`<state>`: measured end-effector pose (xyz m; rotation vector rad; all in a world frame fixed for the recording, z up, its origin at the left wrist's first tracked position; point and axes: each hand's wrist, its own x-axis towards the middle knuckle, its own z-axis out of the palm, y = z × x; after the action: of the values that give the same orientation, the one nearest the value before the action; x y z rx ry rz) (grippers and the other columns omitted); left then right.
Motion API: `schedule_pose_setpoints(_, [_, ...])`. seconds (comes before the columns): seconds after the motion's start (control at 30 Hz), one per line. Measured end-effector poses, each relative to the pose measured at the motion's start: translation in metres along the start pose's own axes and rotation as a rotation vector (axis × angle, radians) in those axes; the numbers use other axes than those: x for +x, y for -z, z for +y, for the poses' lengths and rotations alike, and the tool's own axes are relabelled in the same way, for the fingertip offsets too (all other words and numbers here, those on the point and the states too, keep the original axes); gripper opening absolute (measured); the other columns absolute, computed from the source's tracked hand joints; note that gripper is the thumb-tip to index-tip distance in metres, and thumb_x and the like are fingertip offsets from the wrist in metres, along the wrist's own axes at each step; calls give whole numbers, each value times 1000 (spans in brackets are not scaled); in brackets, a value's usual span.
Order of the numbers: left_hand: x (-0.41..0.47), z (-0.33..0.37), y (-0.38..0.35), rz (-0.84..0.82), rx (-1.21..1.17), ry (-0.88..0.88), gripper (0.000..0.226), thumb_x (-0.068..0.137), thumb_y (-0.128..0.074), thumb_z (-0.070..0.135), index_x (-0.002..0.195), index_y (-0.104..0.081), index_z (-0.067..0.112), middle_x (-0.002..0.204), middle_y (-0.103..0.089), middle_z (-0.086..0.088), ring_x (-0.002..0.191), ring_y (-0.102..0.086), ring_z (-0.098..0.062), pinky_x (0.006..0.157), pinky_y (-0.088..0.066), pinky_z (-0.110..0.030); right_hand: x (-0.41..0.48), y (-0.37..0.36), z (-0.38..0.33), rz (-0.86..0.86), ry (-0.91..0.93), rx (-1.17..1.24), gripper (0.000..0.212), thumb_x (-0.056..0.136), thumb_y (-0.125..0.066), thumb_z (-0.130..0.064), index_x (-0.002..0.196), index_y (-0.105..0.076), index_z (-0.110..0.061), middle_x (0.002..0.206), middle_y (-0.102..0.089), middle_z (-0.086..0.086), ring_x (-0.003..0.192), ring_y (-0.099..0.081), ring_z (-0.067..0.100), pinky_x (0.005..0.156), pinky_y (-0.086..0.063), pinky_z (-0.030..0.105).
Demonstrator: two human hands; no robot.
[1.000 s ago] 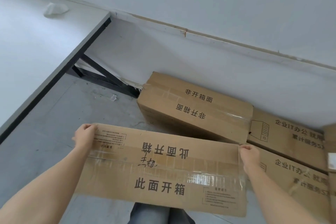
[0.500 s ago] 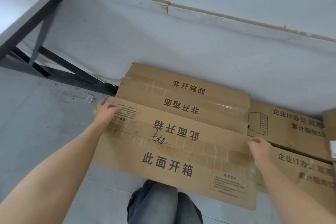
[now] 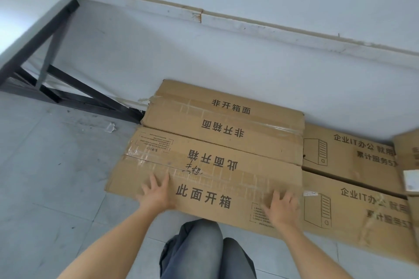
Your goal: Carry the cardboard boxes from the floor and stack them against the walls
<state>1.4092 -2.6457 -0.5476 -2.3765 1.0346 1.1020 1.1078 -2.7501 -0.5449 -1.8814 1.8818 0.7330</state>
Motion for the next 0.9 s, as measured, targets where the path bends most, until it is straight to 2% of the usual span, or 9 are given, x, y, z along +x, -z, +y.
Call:
schedule_pose_setpoints(0.13, [-10,5,-35,24,96,-8,99,87,-59,39,147,20,31,154,25,-16,141,3,-47,115,-17,-52,-8,-25,14,-120,19,52,91,87,-54,-50,148,7,-22,153,3,21,141,-11,37,116,-20,42])
schedule_pose_setpoints(0.2, [-7,5,-30,4,112,-14,96,88,-59,33,147,17,31,154,23,-16,141,3,-47,115,-17,-52,-1,-21,20,-166,35,82,97,84,-61,-46,148,8,-24,154,3,19,141,-10,37,115,-20,43])
schedule_pose_setpoints(0.3, [-16,3,-14,-64,88,-24,87,88,-58,25,149,3,33,157,14,-13,143,0,-41,114,-18,-51,-8,-15,27,-214,59,172,92,83,-63,-39,149,1,-29,156,0,13,142,-9,35,114,-21,42])
schedule_pose_setpoints(0.43, [-49,3,10,5,83,-67,74,89,-53,22,150,-10,24,156,-13,-10,141,-15,-34,110,-26,-46,-42,7,33,-138,93,241,77,86,-55,-35,148,-11,-30,153,-23,6,139,-18,35,112,-27,42])
schedule_pose_setpoints(0.53, [-83,10,32,89,65,-131,63,90,-49,23,146,-21,19,147,-32,-7,133,-30,-29,102,-36,-39,-73,41,39,-130,79,271,74,87,-56,-31,148,-14,-29,151,-22,12,137,-21,35,111,-28,39])
schedule_pose_setpoints(0.67, [-132,29,69,135,18,-186,57,92,-47,23,145,-26,17,144,-37,-8,132,-33,-28,102,-36,-39,-112,100,56,-64,85,357,71,87,-60,-32,146,-21,-20,148,-25,14,137,-23,31,107,-31,38])
schedule_pose_setpoints(0.77, [-165,56,102,229,-60,-266,54,93,-45,21,144,-29,14,144,-39,-9,133,-34,-27,104,-37,-38,-142,142,73,27,81,483,71,86,-60,-30,145,-23,-19,149,-24,12,138,-23,30,110,-30,41])
schedule_pose_setpoints(0.9, [-207,101,137,327,-256,-489,52,95,-47,19,145,-32,14,147,-38,-7,136,-31,-27,105,-36,-39,-188,185,103,196,36,616,69,87,-59,-33,146,-24,-21,150,-26,9,138,-24,27,110,-28,39])
